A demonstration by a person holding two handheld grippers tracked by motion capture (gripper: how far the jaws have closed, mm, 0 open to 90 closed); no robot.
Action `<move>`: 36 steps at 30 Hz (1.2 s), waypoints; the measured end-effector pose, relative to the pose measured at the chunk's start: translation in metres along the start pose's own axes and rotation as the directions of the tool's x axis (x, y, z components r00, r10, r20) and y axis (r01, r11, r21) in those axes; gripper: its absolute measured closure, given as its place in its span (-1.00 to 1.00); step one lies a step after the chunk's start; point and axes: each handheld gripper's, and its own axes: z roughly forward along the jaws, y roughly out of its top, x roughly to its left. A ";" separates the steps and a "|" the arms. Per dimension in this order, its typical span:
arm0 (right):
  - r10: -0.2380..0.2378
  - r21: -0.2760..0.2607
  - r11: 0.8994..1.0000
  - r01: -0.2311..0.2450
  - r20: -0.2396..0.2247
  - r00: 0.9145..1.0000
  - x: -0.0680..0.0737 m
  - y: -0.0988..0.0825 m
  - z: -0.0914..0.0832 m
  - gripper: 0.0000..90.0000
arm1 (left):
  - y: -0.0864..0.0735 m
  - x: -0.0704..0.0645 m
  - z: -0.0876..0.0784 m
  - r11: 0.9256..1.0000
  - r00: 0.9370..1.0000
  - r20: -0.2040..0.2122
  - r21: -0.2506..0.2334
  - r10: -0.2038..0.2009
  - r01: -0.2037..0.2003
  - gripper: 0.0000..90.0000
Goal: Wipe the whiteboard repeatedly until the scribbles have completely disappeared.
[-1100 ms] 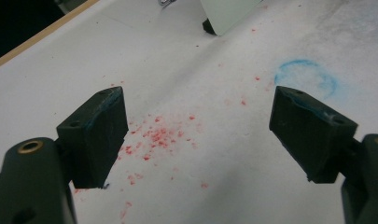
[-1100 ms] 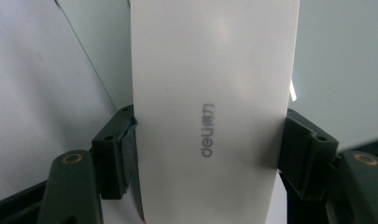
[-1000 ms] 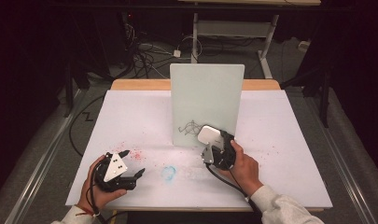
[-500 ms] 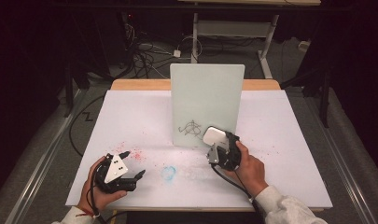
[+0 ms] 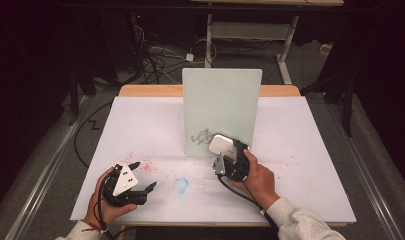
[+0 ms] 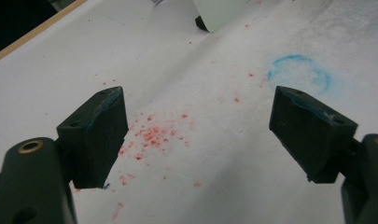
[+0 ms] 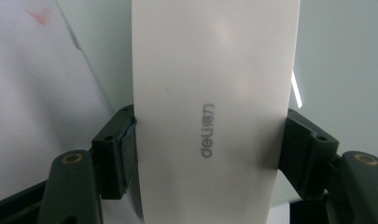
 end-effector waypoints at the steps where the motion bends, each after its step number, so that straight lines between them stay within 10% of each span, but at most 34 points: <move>1: -0.009 -0.011 1.000 0.009 -0.004 1.000 0.002 0.002 0.000 -0.32 | 0.000 0.000 0.000 1.000 1.000 0.001 -0.001 -0.003 0.003 -0.59; 15: -0.040 -0.062 0.997 0.039 -0.007 0.999 0.020 0.023 0.003 -0.32 | 0.000 0.000 0.001 1.000 1.000 0.005 0.001 -0.001 0.001 -0.59; 36: 0.090 -0.039 0.995 -0.090 -0.004 0.996 -0.022 -0.019 -0.002 -0.32 | 0.000 0.002 -0.002 1.000 1.000 -0.011 -0.005 -0.007 0.007 -0.59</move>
